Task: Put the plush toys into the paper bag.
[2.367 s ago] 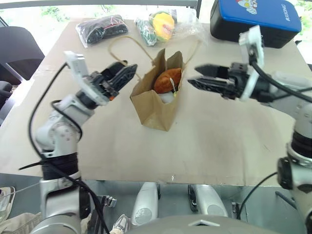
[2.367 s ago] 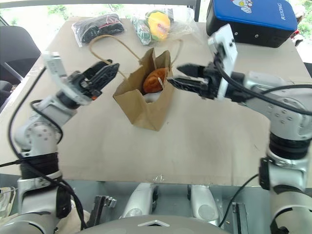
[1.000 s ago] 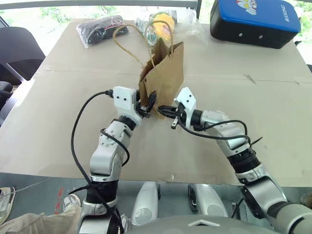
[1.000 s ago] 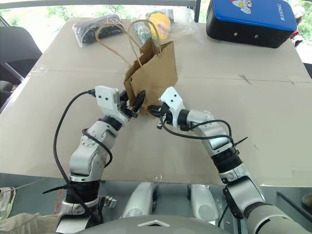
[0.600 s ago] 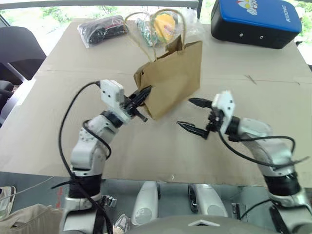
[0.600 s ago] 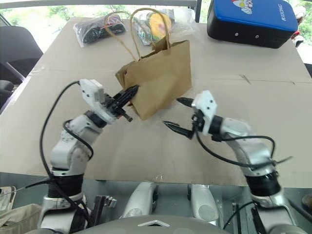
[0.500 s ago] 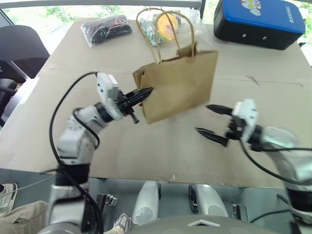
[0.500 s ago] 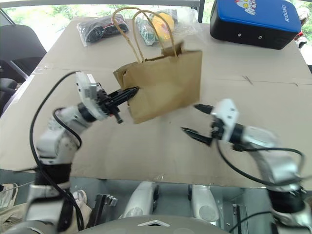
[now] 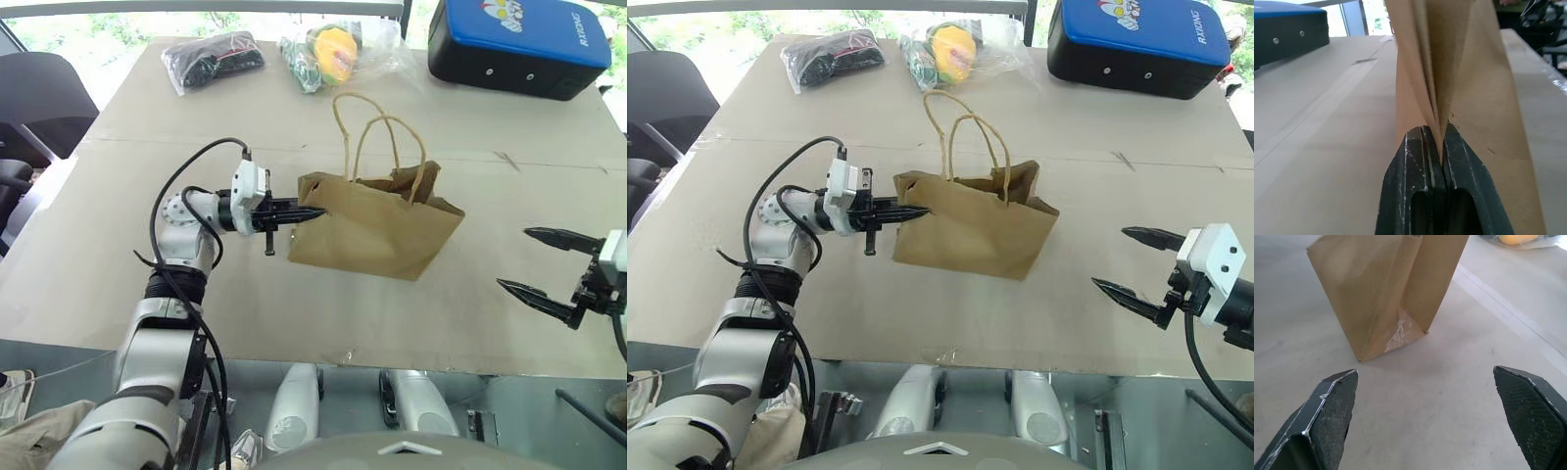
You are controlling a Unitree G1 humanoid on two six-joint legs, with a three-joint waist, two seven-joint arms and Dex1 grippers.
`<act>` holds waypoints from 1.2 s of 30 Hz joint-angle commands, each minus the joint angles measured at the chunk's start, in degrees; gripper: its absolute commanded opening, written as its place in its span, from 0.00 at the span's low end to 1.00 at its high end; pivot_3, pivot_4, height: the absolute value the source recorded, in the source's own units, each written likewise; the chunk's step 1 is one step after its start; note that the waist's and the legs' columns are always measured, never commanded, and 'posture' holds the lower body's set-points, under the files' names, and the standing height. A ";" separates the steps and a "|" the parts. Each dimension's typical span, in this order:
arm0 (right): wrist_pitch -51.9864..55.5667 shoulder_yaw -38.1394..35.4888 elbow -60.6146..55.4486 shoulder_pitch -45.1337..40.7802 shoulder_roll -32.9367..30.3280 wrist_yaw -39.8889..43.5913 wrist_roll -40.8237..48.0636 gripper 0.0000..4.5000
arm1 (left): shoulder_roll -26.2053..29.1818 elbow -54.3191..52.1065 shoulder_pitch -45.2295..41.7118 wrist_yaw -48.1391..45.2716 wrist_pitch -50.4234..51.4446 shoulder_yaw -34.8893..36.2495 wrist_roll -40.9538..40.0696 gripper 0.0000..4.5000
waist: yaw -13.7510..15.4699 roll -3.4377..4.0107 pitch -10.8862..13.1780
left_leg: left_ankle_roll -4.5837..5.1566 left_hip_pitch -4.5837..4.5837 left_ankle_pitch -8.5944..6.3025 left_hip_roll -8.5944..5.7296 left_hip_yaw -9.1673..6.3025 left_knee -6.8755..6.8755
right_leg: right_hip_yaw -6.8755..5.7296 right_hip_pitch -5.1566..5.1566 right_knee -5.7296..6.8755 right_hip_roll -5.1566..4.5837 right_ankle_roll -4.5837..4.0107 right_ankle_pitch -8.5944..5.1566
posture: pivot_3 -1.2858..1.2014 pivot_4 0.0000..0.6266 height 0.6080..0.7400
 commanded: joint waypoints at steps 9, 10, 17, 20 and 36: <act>0.26 -0.08 -1.99 -1.88 -1.58 -1.87 1.12 0.96 | -1.82 2.88 -1.19 4.90 -5.96 1.08 3.05 0.00 | 0.12 -0.01 0.00 | 0.00 0.01 0.00 -0.01 -0.02 0.11 | -0.02 0.04 0.11 -0.01 0.01 0.00 | 0.52 0.24 1.00; 0.25 0.15 -1.86 -2.15 -1.63 -1.78 1.13 0.99 | -1.79 2.19 -0.92 4.96 -5.55 1.27 2.67 0.17 | 0.12 -0.01 0.00 | 0.00 0.01 0.00 -0.01 -0.02 0.12 | -0.02 0.04 0.13 -0.01 0.01 0.00 | 0.52 0.24 1.00; -0.14 1.87 0.41 -4.29 -2.55 -0.27 1.15 0.99 | 1.20 -13.48 6.22 6.18 7.12 4.13 -4.61 0.80 | -0.09 0.00 0.00 | 0.00 0.01 0.00 0.00 -0.02 0.14 | -0.01 0.03 0.17 -0.01 0.01 0.00 | 0.52 0.24 1.00; -0.64 2.12 1.74 -4.60 -2.97 0.79 1.11 0.99 | 6.33 -27.15 14.07 11.55 21.02 7.57 -9.50 0.88 | -0.02 0.01 0.00 | 0.00 0.04 0.00 0.05 -0.04 0.14 | -0.04 0.03 0.22 0.01 0.00 0.00 | 0.52 0.24 1.00; -0.98 -8.04 4.03 5.95 -2.23 2.66 0.89 0.99 | 15.32 -60.11 53.60 28.88 45.01 27.47 -19.52 0.88 | 0.16 0.05 0.01 | 0.02 0.13 -0.02 0.06 0.09 0.12 | 0.01 0.10 0.15 -0.09 -0.03 -0.06 | 0.52 0.24 1.00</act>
